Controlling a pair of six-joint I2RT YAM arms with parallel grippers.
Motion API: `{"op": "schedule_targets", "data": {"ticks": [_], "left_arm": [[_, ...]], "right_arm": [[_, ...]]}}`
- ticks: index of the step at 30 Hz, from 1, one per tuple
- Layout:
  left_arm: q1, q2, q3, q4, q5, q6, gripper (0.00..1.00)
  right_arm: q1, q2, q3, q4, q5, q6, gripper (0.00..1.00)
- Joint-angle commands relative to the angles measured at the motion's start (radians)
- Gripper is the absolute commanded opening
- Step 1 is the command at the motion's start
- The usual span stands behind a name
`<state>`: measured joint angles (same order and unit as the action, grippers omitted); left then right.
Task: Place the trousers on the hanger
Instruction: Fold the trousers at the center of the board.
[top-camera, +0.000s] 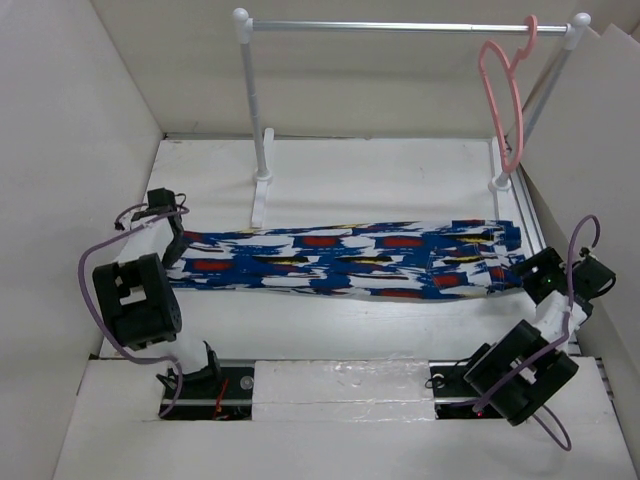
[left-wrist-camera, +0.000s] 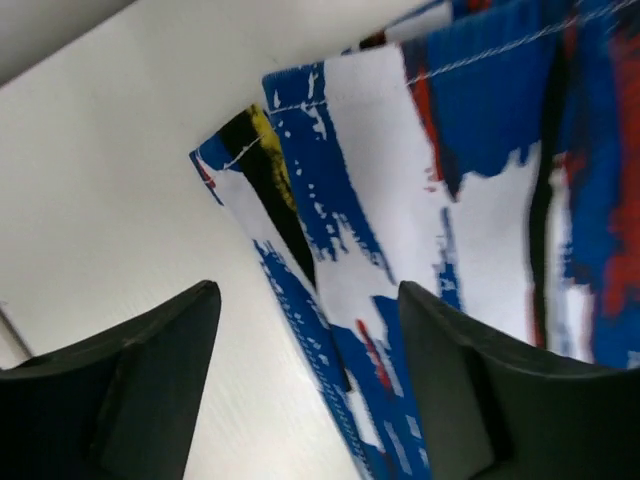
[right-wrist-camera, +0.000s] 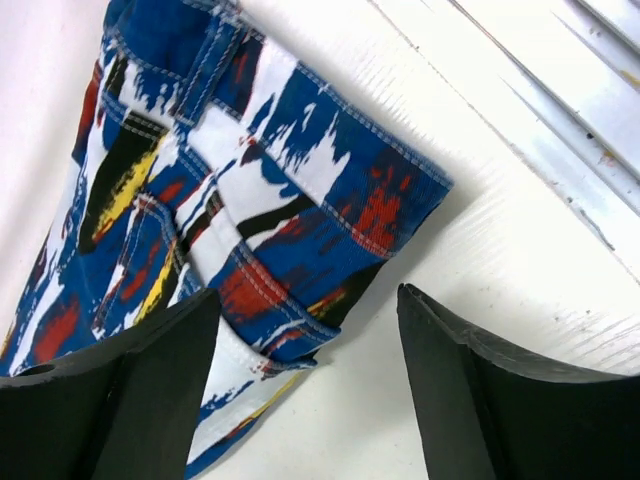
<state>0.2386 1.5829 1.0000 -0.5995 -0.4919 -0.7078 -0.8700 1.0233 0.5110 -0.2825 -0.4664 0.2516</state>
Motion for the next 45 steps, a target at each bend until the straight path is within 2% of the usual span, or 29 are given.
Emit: {"op": "schedule_targets", "data": {"ticks": [1, 2, 5, 6, 8, 10, 12, 13, 14, 15, 18, 19, 20, 22, 23, 25, 26, 27, 29, 30, 33, 34, 37, 40, 45], "left_arm": [[0.008, -0.102, 0.055, -0.025, 0.051, -0.031, 0.71], [0.008, -0.116, 0.087, -0.026, 0.131, -0.038, 0.72], [-0.093, -0.175, 0.129, 0.001, 0.199, -0.029, 0.7], [-0.186, -0.182, 0.135, 0.006, 0.208, -0.027, 0.68], [-0.287, -0.242, 0.096, 0.067, 0.234, -0.016, 0.63], [-0.416, -0.323, 0.042, 0.162, 0.272, -0.019, 0.53], [-0.484, -0.36, -0.041, 0.222, 0.331, -0.036, 0.42], [-0.543, -0.377, -0.06, 0.257, 0.341, -0.042, 0.3], [-0.574, -0.376, -0.086, 0.263, 0.357, -0.045, 0.23], [-0.609, -0.371, -0.087, 0.27, 0.355, -0.051, 0.13], [-0.771, -0.325, -0.078, 0.271, 0.303, -0.061, 0.04], [-0.804, -0.296, -0.071, 0.268, 0.28, -0.077, 0.03], [-0.859, -0.284, -0.057, 0.267, 0.27, -0.085, 0.01], [-0.889, -0.258, -0.052, 0.282, 0.277, -0.104, 0.0], [-0.889, -0.25, -0.052, 0.291, 0.285, -0.107, 0.0], [-0.9, -0.238, -0.061, 0.317, 0.306, -0.11, 0.0], [-0.91, -0.233, -0.072, 0.326, 0.308, -0.101, 0.0], [-0.923, -0.225, -0.078, 0.334, 0.309, -0.098, 0.0], [-0.941, -0.202, -0.092, 0.337, 0.303, -0.088, 0.0], [-0.953, -0.196, -0.096, 0.334, 0.3, -0.087, 0.0], [-1.027, -0.187, -0.147, 0.361, 0.294, -0.085, 0.0], [-1.027, -0.187, -0.161, 0.362, 0.294, -0.085, 0.0], [-1.059, -0.179, -0.204, 0.406, 0.309, -0.104, 0.0], [-1.072, -0.169, -0.224, 0.441, 0.329, -0.114, 0.0], [-1.142, -0.103, -0.187, 0.509, 0.339, -0.127, 0.0]], "right_arm": [[-0.03, 0.047, 0.083, -0.001, -0.02, -0.035, 0.78], [-0.03, 0.063, 0.09, 0.0, -0.009, -0.035, 0.79], [-0.041, 0.099, 0.086, 0.049, -0.029, -0.023, 0.83], [-0.041, 0.128, 0.087, 0.031, -0.005, -0.034, 0.84], [-0.073, 0.138, 0.064, 0.029, 0.026, -0.057, 0.85], [-0.101, 0.141, 0.023, 0.09, 0.02, -0.054, 0.86], [-0.101, 0.164, -0.011, 0.156, -0.004, -0.051, 0.87], [-0.101, 0.207, -0.014, 0.186, -0.011, -0.04, 0.87], [-0.101, 0.228, -0.028, 0.221, -0.044, -0.031, 0.87], [-0.101, 0.256, -0.034, 0.315, -0.063, -0.016, 0.87], [-0.101, 0.372, -0.031, 0.426, -0.154, 0.017, 0.83], [-0.101, 0.408, -0.025, 0.437, -0.175, 0.015, 0.8], [-0.101, 0.46, -0.025, 0.456, -0.201, 0.014, 0.63], [-0.101, 0.472, -0.04, 0.502, -0.276, 0.012, 0.33], [-0.101, 0.436, -0.048, 0.502, -0.293, 0.011, 0.12], [-0.092, 0.35, -0.084, 0.468, -0.336, 0.008, 0.03], [-0.078, 0.29, -0.092, 0.444, -0.345, 0.011, 0.0], [-0.029, 0.142, -0.095, 0.366, -0.336, 0.012, 0.0], [0.032, -0.022, -0.054, 0.249, -0.295, 0.009, 0.0], [0.063, -0.173, -0.033, 0.152, -0.238, 0.011, 0.0], [0.24, -0.293, 0.136, -0.057, -0.129, -0.032, 0.0], [0.241, -0.293, 0.136, -0.058, -0.129, -0.032, 0.0], [0.301, -0.301, 0.309, -0.179, -0.117, -0.09, 0.0], [0.368, -0.311, 0.4, -0.24, -0.083, -0.1, 0.0], [0.563, -0.344, 0.467, -0.218, -0.045, -0.023, 0.0]]}}
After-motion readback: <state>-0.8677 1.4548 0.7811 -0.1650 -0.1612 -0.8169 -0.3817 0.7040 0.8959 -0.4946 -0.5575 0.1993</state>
